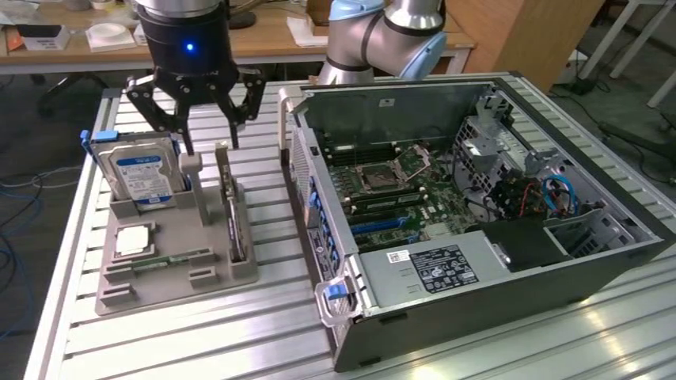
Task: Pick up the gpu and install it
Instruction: 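Pick up the gpu and move the gpu toward the slot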
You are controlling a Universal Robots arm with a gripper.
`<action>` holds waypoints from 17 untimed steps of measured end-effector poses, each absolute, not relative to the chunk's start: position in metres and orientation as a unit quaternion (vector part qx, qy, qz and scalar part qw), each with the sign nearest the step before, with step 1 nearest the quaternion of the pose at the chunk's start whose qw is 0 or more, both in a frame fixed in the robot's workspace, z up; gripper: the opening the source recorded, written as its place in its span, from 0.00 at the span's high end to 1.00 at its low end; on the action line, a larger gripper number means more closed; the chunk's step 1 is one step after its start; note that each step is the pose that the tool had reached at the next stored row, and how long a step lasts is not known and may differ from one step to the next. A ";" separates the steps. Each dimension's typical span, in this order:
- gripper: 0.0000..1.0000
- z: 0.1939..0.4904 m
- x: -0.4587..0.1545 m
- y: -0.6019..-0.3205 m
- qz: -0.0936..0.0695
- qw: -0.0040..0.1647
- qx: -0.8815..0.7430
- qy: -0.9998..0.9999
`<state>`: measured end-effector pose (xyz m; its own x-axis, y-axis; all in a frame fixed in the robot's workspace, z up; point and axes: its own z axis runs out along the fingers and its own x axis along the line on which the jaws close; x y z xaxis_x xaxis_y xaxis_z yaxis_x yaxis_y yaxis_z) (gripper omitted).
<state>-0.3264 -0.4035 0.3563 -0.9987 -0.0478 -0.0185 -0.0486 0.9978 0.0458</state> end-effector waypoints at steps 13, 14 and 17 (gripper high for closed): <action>0.41 0.336 -0.326 -0.407 0.023 0.010 -0.013 1.000; 0.41 0.334 -0.326 -0.408 0.023 0.010 -0.012 1.000; 0.41 0.329 -0.326 -0.409 0.023 0.010 -0.010 1.000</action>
<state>-0.3264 -0.4095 0.3285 -0.9996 -0.0191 -0.0199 -0.0199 0.9988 0.0455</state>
